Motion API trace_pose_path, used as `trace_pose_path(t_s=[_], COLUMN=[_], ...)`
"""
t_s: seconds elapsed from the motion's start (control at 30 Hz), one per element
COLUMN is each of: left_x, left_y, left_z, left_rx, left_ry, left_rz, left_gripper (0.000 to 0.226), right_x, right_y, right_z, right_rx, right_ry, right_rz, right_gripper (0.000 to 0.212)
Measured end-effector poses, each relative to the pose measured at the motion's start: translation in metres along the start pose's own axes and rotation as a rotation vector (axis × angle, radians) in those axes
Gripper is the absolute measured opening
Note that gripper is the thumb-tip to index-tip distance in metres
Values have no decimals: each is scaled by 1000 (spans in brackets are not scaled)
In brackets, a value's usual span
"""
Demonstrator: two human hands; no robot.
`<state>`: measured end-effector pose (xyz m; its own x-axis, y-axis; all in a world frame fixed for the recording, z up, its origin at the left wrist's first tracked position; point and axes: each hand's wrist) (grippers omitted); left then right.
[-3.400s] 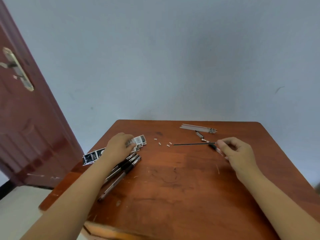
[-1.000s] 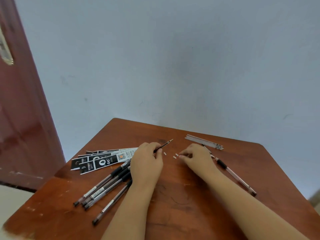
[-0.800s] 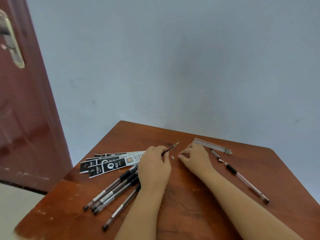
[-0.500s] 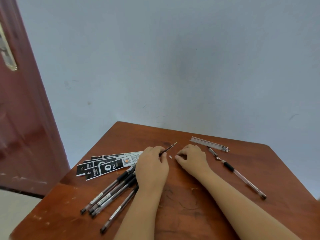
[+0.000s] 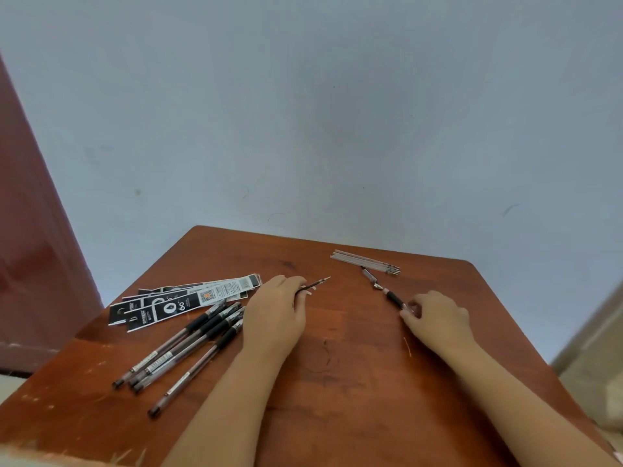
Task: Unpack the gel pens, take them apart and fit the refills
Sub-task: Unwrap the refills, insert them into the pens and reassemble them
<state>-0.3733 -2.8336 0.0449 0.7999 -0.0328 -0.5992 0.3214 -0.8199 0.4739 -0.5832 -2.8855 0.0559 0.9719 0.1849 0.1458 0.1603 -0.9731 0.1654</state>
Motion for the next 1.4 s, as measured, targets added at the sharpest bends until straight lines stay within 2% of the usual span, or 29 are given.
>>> trace_pose_path(t_s=[0.17, 0.27, 0.33, 0.47, 0.63, 0.77, 1.0, 1.1, 1.4], left_x=[-5, -19, -34, -58, -65, -55, -48, -48, -48], left_y=[-1, 1, 4, 16, 16, 14, 23, 21, 20], left_z=[3, 5, 4, 7, 26, 33, 34, 34, 31], left_rx=[-34, -69, -74, 60, 39, 37, -47, -50, -60], left_ry=[68, -38, -118, -328, -569, -700, -1040, -1091, -1111], left_rz=[163, 180, 140, -52, -230, -324, -496, -538, -507], left_gripper=[24, 14, 12, 14, 9, 24, 23, 22, 20], right_x=[-3, -4, -2, 1, -2, -2, -4, -5, -3], right_y=[-8, -14, -18, -19, -18, -16, -15, -15, -18], right_z=[2, 0, -3, -7, -6, -5, -2, 0, -4], right_rx=[-93, -161, -202, -254, -235, -256, -313, -312, -292], right_ry=[99, 340, 484, 612, 639, 637, 615, 616, 617], right_rz=[-90, -229, -289, -304, -300, -300, -250, -260, -268], right_gripper=[23, 16, 10, 8, 13, 11, 15, 14, 14])
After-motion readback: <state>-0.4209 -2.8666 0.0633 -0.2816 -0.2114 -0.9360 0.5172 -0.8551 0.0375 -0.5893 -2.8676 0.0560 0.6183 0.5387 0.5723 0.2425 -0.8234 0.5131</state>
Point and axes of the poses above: each hand's wrist, its own y-axis towards the middle knuckle, its own z-axis out of the palm, x = y × z, and after that the axes turned 8 degrees about -z, right-handed
